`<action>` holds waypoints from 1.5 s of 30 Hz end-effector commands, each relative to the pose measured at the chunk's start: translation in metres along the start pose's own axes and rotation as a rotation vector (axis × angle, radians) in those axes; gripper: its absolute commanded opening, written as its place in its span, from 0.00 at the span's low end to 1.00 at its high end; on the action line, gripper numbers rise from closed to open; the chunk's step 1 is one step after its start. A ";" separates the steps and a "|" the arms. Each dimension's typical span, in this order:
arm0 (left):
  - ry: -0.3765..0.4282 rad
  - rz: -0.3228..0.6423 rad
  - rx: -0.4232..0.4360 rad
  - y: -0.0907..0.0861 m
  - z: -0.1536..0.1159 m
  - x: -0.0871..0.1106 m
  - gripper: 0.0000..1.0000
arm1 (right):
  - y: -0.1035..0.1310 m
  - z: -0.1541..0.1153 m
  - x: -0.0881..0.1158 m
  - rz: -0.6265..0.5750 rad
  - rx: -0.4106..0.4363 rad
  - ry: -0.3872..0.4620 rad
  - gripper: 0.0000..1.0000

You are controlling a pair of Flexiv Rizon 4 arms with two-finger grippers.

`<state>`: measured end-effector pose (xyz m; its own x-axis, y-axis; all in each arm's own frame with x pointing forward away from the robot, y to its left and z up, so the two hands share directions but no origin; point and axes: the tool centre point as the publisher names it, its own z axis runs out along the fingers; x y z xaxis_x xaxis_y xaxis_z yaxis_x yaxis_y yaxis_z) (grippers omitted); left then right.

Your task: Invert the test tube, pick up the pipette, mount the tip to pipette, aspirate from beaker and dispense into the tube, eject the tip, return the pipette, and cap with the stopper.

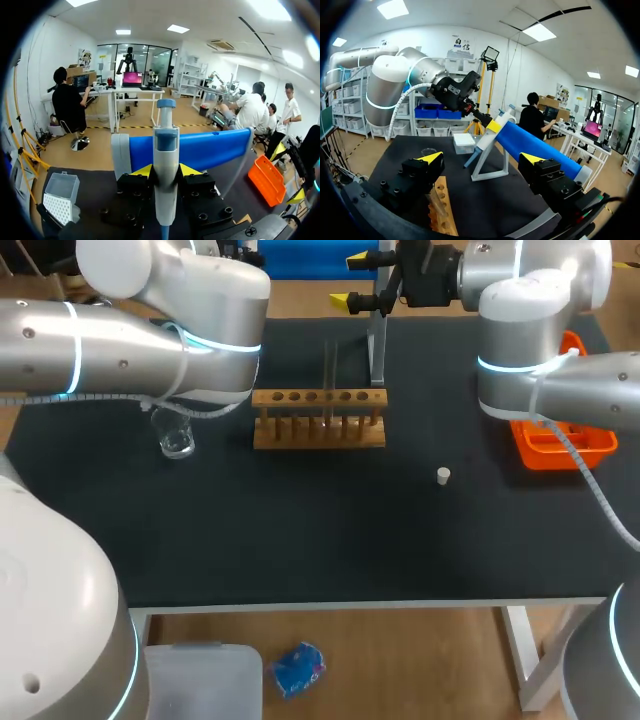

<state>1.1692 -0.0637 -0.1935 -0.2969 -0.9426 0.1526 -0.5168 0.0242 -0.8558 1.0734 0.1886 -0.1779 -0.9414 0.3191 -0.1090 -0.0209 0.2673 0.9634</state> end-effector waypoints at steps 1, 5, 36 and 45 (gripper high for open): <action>-0.003 0.002 -0.010 -0.004 0.003 0.000 0.00 | 0.000 0.000 0.000 0.000 0.001 0.000 1.00; -0.010 0.002 -0.007 -0.007 0.003 -0.001 0.00 | 0.000 0.000 0.000 0.000 0.001 0.000 1.00; -0.018 -0.024 -0.065 0.010 0.015 -0.004 0.36 | 0.000 0.000 0.000 0.000 0.001 0.000 1.00; -0.007 -0.020 -0.060 0.013 0.012 -0.001 1.00 | 0.000 0.000 0.000 0.000 0.001 0.000 1.00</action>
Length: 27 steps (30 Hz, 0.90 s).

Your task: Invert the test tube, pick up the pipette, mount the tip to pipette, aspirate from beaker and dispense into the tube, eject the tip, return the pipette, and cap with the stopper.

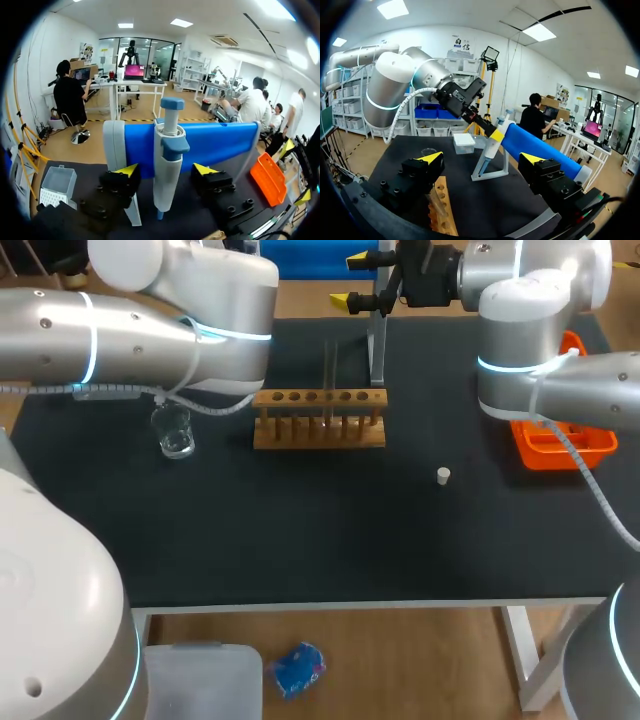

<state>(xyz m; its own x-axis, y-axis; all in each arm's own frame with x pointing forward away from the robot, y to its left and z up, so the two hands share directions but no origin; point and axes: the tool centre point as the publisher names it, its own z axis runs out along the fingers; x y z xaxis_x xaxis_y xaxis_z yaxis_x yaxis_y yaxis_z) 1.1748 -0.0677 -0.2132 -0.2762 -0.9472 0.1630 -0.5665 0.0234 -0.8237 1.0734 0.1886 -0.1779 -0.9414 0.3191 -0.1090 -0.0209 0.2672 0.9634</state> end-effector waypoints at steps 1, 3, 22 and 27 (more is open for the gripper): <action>0.006 0.001 -0.003 -0.001 -0.005 0.000 1.00 | 0.000 0.000 0.000 0.000 0.001 0.000 1.00; 0.011 0.003 0.002 -0.002 -0.007 0.001 1.00 | 0.000 0.000 0.000 0.000 0.001 0.000 1.00; 0.199 0.198 0.053 -0.023 -0.066 0.030 1.00 | 0.000 0.000 0.000 0.000 0.001 0.000 1.00; 0.324 0.357 0.059 -0.012 -0.091 0.033 1.00 | 0.000 0.000 0.000 0.000 0.001 0.000 1.00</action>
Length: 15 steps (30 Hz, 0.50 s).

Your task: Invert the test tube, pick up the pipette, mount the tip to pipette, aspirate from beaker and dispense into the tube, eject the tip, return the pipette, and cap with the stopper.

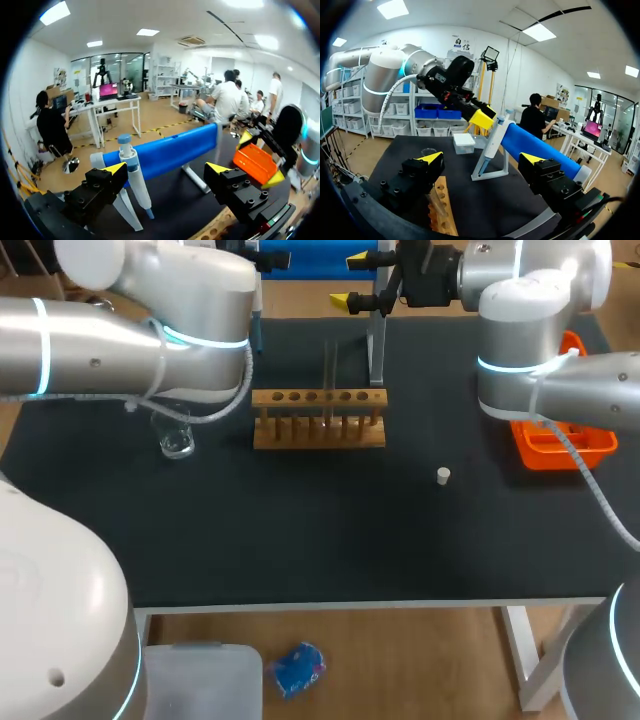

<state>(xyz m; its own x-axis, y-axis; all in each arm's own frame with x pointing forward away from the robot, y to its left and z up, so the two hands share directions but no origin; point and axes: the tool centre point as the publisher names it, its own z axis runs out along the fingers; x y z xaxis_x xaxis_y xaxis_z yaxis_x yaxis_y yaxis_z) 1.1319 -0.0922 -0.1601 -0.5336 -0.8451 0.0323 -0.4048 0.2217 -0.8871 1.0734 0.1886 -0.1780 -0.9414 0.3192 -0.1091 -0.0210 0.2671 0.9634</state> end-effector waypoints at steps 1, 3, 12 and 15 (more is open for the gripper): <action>0.171 0.127 -0.020 0.009 -0.042 0.001 1.00 | 0.000 0.000 0.000 0.000 0.001 0.000 1.00; 0.217 0.167 -0.007 0.014 -0.051 0.006 1.00 | 0.000 0.000 0.000 0.000 0.001 0.000 1.00; 0.358 0.285 -0.016 0.034 -0.085 0.037 1.00 | 0.000 0.000 0.000 0.000 0.001 0.000 1.00; 0.395 0.312 -0.014 0.040 -0.097 0.048 1.00 | 0.000 0.000 0.000 0.000 0.001 0.000 1.00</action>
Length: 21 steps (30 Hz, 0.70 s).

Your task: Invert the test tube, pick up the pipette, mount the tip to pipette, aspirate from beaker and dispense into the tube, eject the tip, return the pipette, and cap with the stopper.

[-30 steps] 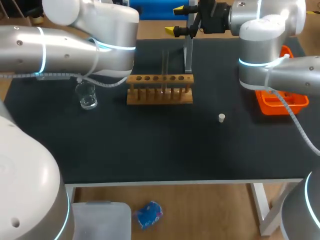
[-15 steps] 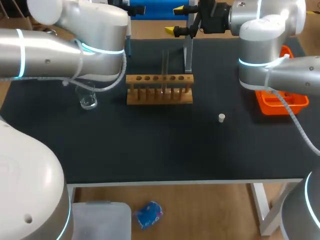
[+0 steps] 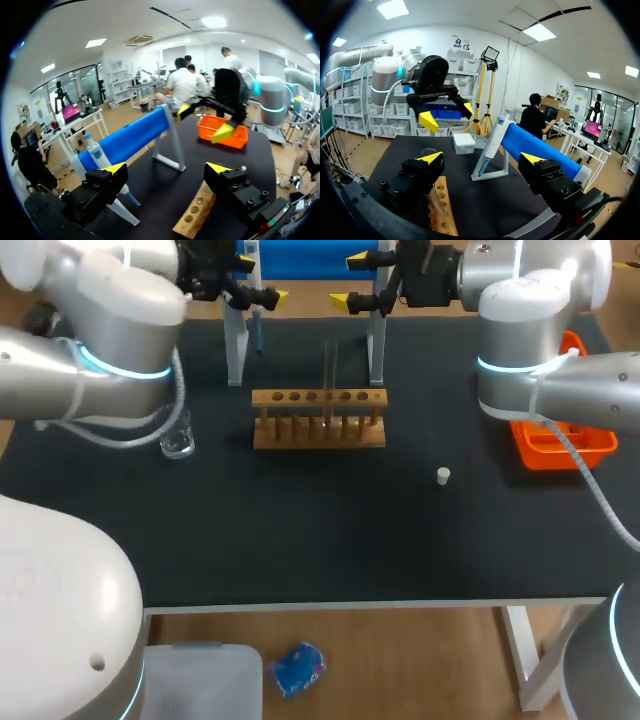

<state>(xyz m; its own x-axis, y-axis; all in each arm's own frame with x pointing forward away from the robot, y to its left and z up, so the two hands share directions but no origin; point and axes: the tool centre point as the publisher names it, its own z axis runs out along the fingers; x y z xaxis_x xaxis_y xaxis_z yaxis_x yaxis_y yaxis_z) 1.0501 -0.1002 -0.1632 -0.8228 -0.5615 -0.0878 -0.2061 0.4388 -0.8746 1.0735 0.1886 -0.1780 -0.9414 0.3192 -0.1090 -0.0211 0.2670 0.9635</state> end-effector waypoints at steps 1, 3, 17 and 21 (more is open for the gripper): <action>0.099 0.027 0.004 0.005 -0.042 0.017 1.00 | 0.000 0.000 0.000 0.000 0.001 0.000 1.00; 0.123 0.047 -0.001 0.007 -0.046 0.028 1.00 | 0.000 0.000 0.000 0.000 0.001 0.000 1.00; 0.158 0.072 -0.020 0.014 -0.051 0.048 1.00 | 0.000 0.000 0.000 0.000 0.001 0.000 1.00; 0.158 0.072 -0.020 0.014 -0.051 0.048 1.00 | 0.000 0.000 0.000 0.000 0.001 0.000 1.00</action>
<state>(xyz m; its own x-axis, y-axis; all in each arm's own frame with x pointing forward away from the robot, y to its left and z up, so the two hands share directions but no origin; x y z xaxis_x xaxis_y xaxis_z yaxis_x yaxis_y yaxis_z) 0.9806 -0.0854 -0.1556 -0.9077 -0.4132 -0.0732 -0.1535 0.4893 -0.8585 1.0735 0.1887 -0.1780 -0.9414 0.3193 -0.1090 -0.0210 0.2670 0.9635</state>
